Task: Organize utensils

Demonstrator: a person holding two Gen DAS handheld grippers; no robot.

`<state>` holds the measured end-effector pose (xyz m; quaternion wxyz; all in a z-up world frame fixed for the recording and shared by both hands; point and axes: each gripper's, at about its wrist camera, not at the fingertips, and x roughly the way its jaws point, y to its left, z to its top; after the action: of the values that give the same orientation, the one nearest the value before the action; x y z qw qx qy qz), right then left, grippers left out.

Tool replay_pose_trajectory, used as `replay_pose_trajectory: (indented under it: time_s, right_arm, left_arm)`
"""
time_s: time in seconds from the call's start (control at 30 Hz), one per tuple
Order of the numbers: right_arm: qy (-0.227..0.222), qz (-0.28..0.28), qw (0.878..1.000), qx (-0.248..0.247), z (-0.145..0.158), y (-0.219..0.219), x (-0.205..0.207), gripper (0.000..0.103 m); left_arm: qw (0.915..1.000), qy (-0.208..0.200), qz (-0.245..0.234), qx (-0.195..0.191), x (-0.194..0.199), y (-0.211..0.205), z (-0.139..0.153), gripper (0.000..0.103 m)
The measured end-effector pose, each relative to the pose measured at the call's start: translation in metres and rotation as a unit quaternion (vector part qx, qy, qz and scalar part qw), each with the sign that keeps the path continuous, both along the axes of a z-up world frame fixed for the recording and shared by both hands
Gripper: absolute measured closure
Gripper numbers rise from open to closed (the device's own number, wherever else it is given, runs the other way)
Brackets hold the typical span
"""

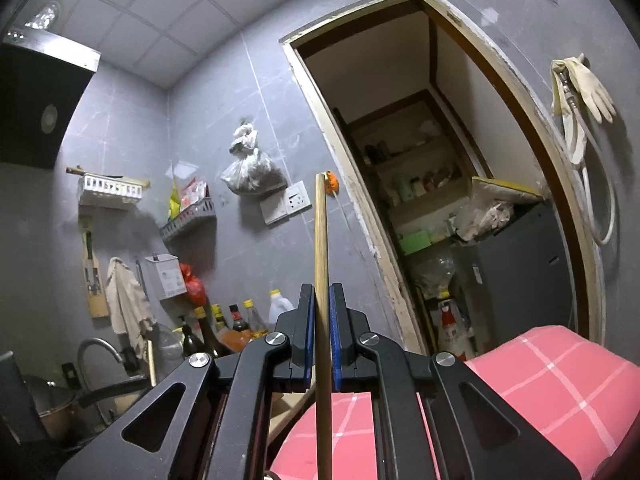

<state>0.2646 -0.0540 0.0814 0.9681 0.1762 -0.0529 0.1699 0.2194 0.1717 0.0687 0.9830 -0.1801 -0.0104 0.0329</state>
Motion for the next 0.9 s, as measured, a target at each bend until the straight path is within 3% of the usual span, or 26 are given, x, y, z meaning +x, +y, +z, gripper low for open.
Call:
replay_pose_trajectory:
  time_s: [0.3,0.9]
  right_arm:
    - [0.017,-0.002,1.000,0.003,-0.0035,-0.0024,0.0077,0.097]
    - [0.045,-0.005,0.999,-0.024,-0.0089,0.0071,0.0094,0.097]
  left_arm:
    - [0.9998,0.000,-0.005,0.020,0.0003,-0.0095,-0.0014,0.101]
    - [0.9995,0.006,-0.017,0.025,0.0018,-0.0108,-0.0061,0.101]
